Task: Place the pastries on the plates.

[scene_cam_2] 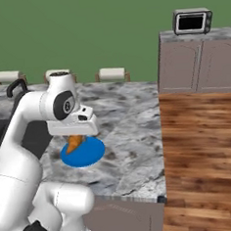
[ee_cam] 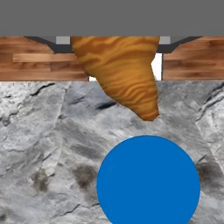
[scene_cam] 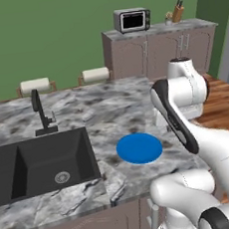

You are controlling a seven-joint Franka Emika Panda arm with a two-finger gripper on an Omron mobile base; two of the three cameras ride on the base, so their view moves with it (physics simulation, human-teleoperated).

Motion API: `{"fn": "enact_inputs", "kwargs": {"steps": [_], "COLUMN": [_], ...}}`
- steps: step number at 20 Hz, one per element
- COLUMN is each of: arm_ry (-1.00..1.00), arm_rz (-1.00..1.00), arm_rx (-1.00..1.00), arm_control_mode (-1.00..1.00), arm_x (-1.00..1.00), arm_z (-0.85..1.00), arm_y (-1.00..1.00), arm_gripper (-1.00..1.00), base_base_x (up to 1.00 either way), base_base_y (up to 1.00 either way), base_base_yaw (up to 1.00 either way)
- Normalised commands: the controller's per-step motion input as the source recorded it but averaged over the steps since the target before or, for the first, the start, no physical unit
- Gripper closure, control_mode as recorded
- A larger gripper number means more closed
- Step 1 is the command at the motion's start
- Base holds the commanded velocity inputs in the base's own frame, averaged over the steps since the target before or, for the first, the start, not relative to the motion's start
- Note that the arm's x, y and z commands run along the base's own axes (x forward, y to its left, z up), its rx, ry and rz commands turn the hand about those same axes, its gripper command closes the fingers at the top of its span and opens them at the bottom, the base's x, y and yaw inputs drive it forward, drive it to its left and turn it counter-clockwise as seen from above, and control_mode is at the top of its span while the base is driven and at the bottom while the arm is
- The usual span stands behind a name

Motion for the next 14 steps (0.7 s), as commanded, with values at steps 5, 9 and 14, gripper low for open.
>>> {"fn": "enact_inputs", "kwargs": {"steps": [5, 9, 14], "arm_ry": [-0.01, -0.01, 0.00], "arm_rz": [0.01, 0.00, 0.00], "arm_rx": [0.03, 0.00, 0.00], "arm_control_mode": [-1.00, -1.00, -1.00], "arm_x": [0.59, 0.53, 0.44], "arm_z": [-0.48, -0.53, -0.58], "arm_y": [0.16, 0.28, 0.20], "arm_gripper": [1.00, 1.00, 1.00], "base_base_x": [0.00, 0.00, 0.00], "base_base_y": [0.00, 0.00, 0.00], "base_base_yaw": [0.00, 0.00, 0.00]}}
